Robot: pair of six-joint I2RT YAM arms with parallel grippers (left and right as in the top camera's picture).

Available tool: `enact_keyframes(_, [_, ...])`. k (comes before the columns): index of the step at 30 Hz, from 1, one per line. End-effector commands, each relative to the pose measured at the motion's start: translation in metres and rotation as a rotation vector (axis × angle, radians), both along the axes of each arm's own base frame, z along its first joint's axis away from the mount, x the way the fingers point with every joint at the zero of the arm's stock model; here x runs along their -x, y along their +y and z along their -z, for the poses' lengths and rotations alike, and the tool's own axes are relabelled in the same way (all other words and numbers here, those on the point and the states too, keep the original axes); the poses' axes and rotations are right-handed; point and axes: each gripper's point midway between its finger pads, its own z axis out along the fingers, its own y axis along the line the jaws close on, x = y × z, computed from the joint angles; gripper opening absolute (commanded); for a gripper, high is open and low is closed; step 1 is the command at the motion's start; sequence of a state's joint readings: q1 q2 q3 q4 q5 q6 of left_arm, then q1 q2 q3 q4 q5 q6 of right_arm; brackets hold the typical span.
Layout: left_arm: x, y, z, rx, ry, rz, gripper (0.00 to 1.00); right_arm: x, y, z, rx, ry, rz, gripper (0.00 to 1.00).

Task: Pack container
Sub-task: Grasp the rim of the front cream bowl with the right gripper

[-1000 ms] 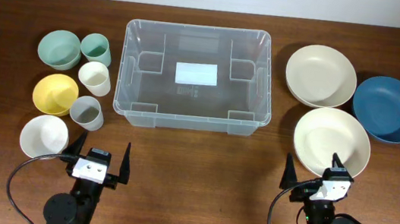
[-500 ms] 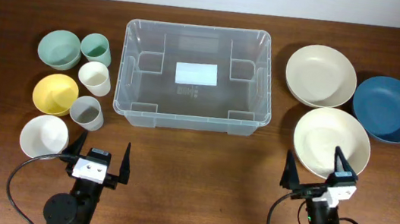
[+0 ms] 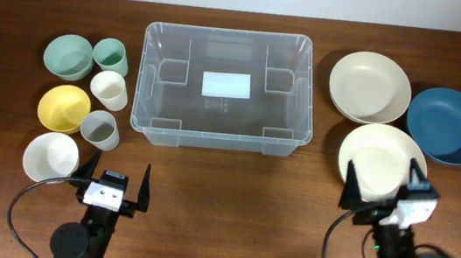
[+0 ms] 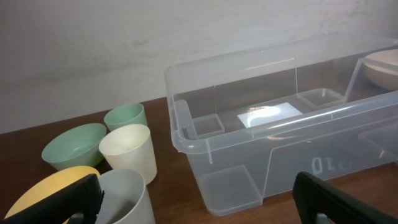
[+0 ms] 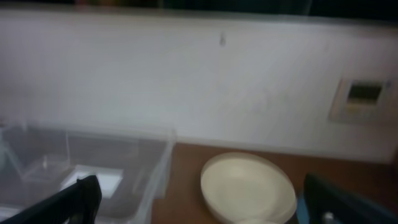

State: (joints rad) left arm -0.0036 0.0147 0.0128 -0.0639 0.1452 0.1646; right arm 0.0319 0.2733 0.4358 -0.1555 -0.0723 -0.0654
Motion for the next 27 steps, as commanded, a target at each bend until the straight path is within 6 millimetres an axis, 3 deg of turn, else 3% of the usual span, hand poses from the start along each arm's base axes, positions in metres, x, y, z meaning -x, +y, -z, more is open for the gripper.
enact_keyframes(1, [0.000, 0.002, 0.001, -0.009, -0.002, -0.008, 1.00, -0.009, 0.000, -0.036, 0.067, 0.045, -0.004, 0.99])
enact_keyframes(5, [0.000, 0.002, 0.001, -0.009, -0.002, -0.008, 1.00, -0.020, 0.023, -0.032, 0.056, 0.207, -0.142, 0.99])
enact_keyframes(8, [0.000, 0.002, 0.001, -0.009, -0.002, -0.008, 1.00, -0.034, 0.020, -0.025, 0.027, 0.271, -0.121, 0.99])
enact_keyframes(9, [0.000, 0.002, 0.001, -0.009, -0.002, -0.008, 1.00, -0.040, 0.011, -0.021, -0.018, 0.298, -0.059, 0.99])
enact_keyframes(11, [0.000, 0.002, 0.001, -0.009, -0.002, -0.008, 1.00, -0.048, -0.026, -0.009, -0.152, 0.345, 0.179, 0.99])
enact_keyframes(13, [0.000, 0.002, 0.001, -0.009, -0.002, -0.008, 1.00, -0.037, -0.078, 0.014, -0.384, 0.381, 0.532, 0.99])
enact_keyframes(15, [0.000, 0.002, 0.001, -0.009, -0.002, -0.008, 1.00, -0.019, -0.106, 0.037, -0.569, 0.403, 0.754, 0.99])
enact_keyframes(19, [0.000, 0.002, 0.001, -0.009, -0.002, -0.008, 1.00, -0.012, -0.123, 0.058, -0.689, 0.455, 0.849, 0.99])
enact_keyframes(24, [0.000, 0.002, 0.001, -0.009, -0.002, -0.008, 1.00, -0.011, -0.131, 0.072, -0.710, 0.509, 0.878, 0.99])
enact_keyframes(27, [0.000, 0.002, 0.001, -0.009, -0.002, -0.008, 1.00, -0.004, -0.134, 0.091, -0.734, 0.581, 0.938, 0.99])
